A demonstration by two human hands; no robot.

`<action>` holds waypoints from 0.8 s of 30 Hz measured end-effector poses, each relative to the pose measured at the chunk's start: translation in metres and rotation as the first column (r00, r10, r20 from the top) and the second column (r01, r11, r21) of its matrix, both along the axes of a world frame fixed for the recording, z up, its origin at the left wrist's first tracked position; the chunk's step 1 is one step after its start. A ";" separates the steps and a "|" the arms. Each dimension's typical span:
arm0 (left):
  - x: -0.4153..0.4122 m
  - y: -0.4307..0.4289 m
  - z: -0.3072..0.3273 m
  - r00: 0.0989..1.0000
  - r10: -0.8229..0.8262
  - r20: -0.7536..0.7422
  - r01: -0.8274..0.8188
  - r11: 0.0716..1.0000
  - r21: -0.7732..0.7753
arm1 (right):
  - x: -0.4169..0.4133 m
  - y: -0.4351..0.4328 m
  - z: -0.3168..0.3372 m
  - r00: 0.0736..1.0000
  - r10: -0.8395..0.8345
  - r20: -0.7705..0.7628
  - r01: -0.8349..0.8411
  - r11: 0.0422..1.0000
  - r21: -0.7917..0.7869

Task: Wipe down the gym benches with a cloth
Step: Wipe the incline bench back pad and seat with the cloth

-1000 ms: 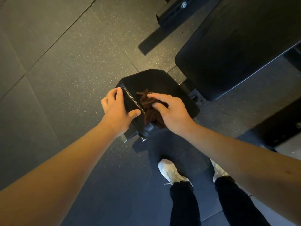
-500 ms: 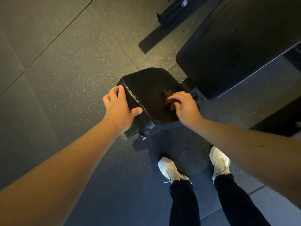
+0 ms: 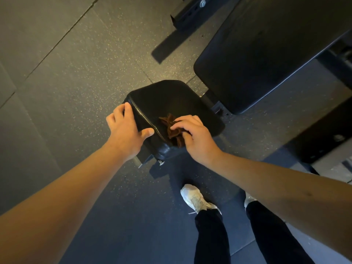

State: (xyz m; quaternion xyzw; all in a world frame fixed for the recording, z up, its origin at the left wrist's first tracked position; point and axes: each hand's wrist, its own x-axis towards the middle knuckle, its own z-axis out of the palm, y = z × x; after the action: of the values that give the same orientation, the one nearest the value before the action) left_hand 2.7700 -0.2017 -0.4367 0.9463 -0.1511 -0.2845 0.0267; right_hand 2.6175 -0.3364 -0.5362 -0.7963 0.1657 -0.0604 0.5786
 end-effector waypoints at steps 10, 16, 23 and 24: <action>-0.004 -0.028 0.024 0.992 -0.099 0.075 0.096 0.994 0.052 | 0.013 -0.040 -0.016 0.949 -0.152 -0.275 0.222 0.943 0.247; -0.030 -0.068 0.041 0.955 -0.264 -0.137 0.230 0.948 -0.221 | 0.021 -0.042 0.012 0.868 -0.179 -0.463 0.497 0.330 0.803; -0.048 -0.068 0.031 0.927 -0.300 -0.227 0.215 0.918 -0.334 | 0.003 -0.046 0.016 0.894 -0.015 -0.447 0.446 0.117 0.887; -0.050 -0.068 0.029 0.931 -0.302 -0.206 0.222 0.915 -0.336 | 0.001 -0.046 0.017 0.887 -0.013 -0.461 0.459 0.119 0.880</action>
State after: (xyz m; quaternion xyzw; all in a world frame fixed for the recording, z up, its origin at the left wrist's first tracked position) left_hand 2.7204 -0.2701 -0.4072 0.8572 -0.3151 -0.3772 0.1538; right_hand 2.6189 -0.3825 -0.5188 -0.1909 0.3889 0.1067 0.8950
